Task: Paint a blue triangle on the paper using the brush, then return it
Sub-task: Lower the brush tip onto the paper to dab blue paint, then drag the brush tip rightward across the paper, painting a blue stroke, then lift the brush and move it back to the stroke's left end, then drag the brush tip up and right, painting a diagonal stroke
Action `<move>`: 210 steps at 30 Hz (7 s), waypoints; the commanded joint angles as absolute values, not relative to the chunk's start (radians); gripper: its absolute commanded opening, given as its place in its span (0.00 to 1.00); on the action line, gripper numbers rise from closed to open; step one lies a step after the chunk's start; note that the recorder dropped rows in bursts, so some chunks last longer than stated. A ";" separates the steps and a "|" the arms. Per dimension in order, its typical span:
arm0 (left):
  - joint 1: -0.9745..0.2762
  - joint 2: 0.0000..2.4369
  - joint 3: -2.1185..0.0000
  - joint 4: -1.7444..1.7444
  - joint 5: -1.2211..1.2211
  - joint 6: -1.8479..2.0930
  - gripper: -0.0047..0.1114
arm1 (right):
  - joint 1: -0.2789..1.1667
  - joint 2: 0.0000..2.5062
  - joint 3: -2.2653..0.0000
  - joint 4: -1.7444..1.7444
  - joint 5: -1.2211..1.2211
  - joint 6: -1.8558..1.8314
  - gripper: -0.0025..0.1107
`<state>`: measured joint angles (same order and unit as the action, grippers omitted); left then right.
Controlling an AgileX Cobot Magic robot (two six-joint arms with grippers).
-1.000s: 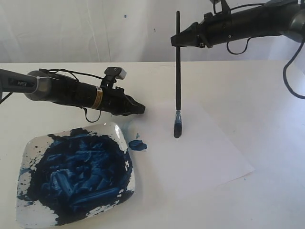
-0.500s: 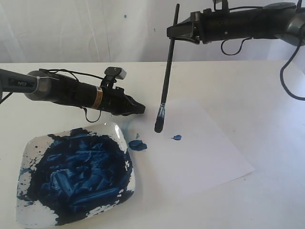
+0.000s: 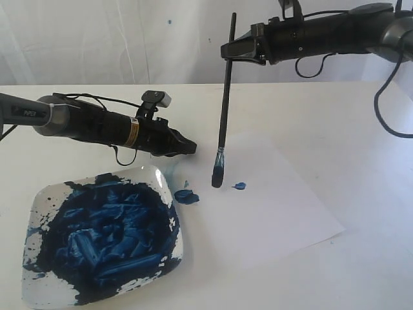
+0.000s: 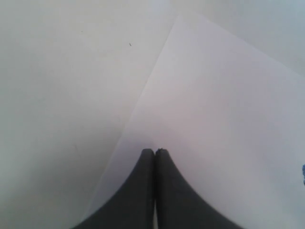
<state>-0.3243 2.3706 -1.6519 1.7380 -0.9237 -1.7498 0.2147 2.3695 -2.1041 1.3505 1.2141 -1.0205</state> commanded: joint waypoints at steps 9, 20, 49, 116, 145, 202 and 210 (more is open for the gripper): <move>-0.326 2.366 -1.652 1.744 -0.919 -1.749 0.04 | 0.253 2.365 -2.103 1.386 1.221 -1.074 0.02; -0.326 2.366 -1.652 1.744 -0.919 -1.749 0.04 | 0.253 2.365 -2.103 1.337 1.136 -1.076 0.02; -0.326 2.366 -1.652 1.744 -0.919 -1.749 0.04 | 0.218 2.365 -2.103 1.193 1.170 -1.044 0.02; -0.326 2.366 -1.652 1.744 -0.919 -1.749 0.04 | -0.001 2.262 -2.103 0.946 1.221 -0.939 0.02; -0.326 2.366 -1.652 1.744 -0.919 -1.749 0.04 | 0.100 2.226 -2.103 1.177 1.221 -0.941 0.02; -0.326 2.366 -1.652 1.744 -0.919 -1.749 0.04 | 0.203 2.278 -2.103 1.020 1.173 -0.859 0.02; -0.326 2.366 -1.652 1.744 -0.919 -1.749 0.04 | 0.203 2.278 -2.103 1.022 1.131 -0.893 0.02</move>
